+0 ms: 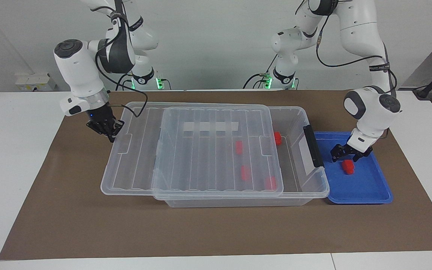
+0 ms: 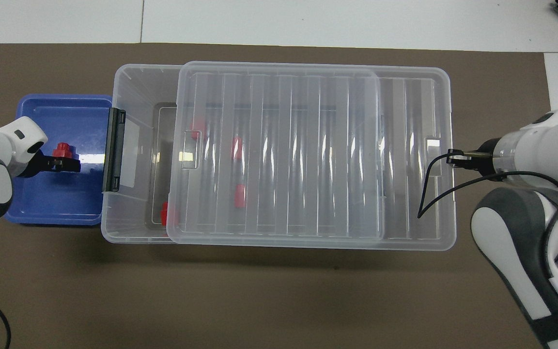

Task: Place red block in blue tray from box
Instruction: 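Slide the lid closed with the right gripper while the left gripper withdraws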

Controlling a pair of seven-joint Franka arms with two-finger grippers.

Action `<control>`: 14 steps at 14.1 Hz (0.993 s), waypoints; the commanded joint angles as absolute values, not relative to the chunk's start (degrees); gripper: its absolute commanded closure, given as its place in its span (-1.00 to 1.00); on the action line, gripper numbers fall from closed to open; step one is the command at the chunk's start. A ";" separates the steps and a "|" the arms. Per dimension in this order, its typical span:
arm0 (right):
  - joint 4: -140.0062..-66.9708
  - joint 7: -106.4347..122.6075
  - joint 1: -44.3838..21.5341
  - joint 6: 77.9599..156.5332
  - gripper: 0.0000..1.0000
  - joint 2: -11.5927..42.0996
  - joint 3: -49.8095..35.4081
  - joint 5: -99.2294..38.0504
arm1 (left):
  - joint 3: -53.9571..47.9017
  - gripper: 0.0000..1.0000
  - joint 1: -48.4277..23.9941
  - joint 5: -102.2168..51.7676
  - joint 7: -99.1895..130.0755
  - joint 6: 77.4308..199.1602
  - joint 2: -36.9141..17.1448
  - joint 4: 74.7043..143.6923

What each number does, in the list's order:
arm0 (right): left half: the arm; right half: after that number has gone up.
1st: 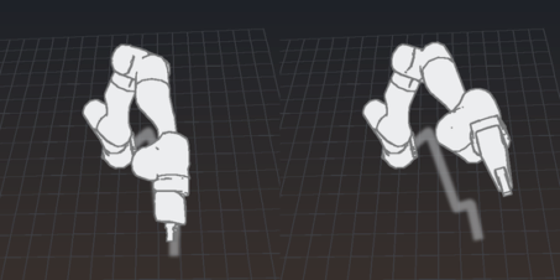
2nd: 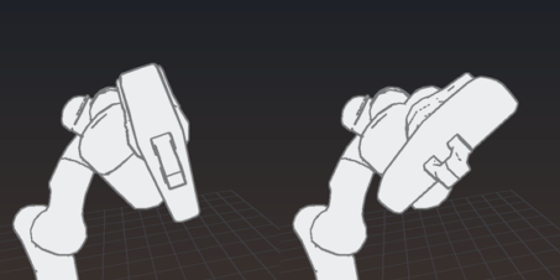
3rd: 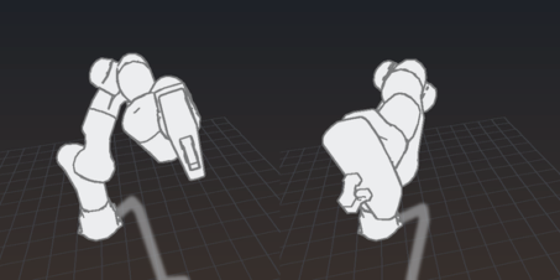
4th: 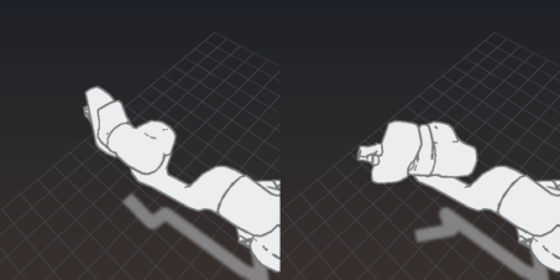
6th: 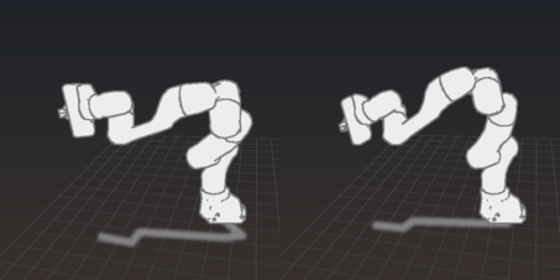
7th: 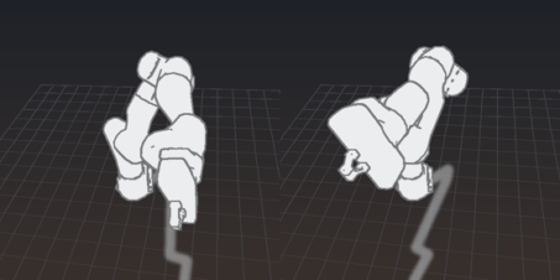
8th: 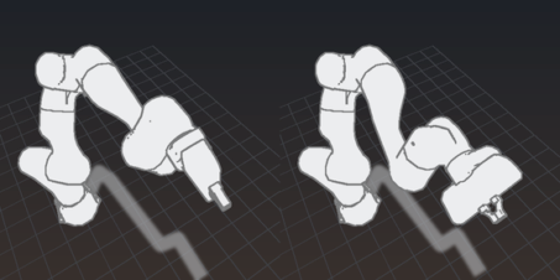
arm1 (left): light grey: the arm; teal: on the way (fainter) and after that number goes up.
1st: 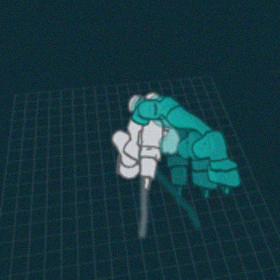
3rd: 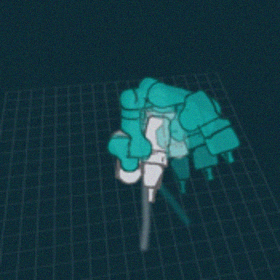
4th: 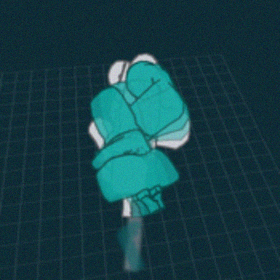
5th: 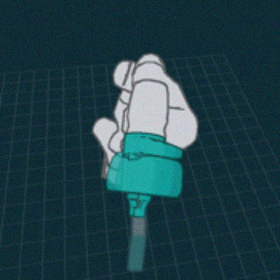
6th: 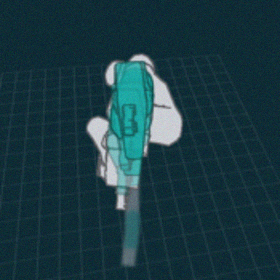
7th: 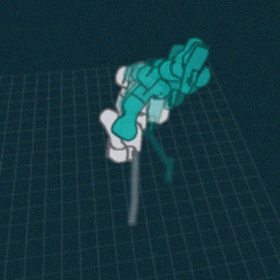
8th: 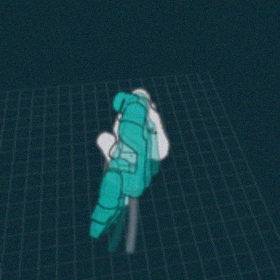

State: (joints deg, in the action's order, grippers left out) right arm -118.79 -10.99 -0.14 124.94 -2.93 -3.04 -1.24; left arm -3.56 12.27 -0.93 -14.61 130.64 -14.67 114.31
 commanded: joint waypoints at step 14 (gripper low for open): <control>-120.15 -15.82 -11.16 127.70 1.00 -4.04 -3.52 -2.55 | -3.69 -1.00 11.52 0.00 -14.76 93.96 6.86 101.87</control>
